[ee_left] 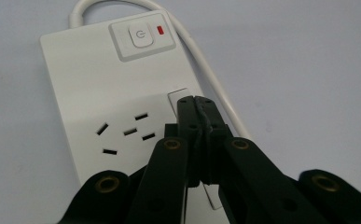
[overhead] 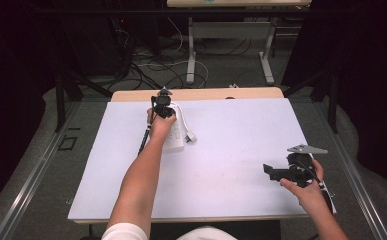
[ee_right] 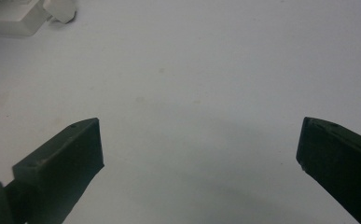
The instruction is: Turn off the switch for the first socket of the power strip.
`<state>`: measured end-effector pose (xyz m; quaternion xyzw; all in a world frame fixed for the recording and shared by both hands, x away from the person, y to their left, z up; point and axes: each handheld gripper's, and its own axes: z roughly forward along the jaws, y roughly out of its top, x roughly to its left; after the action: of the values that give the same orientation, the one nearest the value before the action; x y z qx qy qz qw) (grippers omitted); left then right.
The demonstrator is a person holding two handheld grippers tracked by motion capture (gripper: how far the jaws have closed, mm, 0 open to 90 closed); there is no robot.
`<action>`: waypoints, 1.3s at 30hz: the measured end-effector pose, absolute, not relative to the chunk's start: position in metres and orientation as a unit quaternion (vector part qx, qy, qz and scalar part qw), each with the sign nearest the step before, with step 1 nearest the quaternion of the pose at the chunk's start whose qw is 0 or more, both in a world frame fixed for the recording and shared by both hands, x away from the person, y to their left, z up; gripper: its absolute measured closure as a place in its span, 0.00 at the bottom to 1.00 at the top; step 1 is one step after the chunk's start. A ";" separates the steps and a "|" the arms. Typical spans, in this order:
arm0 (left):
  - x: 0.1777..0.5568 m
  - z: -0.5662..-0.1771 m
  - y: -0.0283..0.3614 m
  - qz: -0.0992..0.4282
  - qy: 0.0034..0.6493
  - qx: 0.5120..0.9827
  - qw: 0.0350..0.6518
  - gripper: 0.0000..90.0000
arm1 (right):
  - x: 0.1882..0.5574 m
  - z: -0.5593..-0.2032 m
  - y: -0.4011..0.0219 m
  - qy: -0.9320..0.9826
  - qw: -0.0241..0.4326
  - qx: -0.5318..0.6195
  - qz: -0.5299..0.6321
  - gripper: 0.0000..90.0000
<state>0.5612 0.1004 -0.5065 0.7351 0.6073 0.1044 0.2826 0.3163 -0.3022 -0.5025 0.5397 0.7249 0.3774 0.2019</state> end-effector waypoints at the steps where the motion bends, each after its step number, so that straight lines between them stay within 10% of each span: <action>1: 0.561 -0.505 0.101 0.102 0.607 0.737 0.281 1.00 | 0.316 -0.502 -0.302 0.725 0.202 0.540 0.377 0.00; 39: 0.525 -0.458 0.099 0.095 0.554 0.763 0.319 1.00 | 0.315 -0.500 -0.304 0.724 0.203 0.538 0.381 0.00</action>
<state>0.5249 0.0995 -0.4578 0.7629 0.5544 0.0950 0.3187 0.3150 -0.3036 -0.5001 0.5381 0.7239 0.3809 0.2033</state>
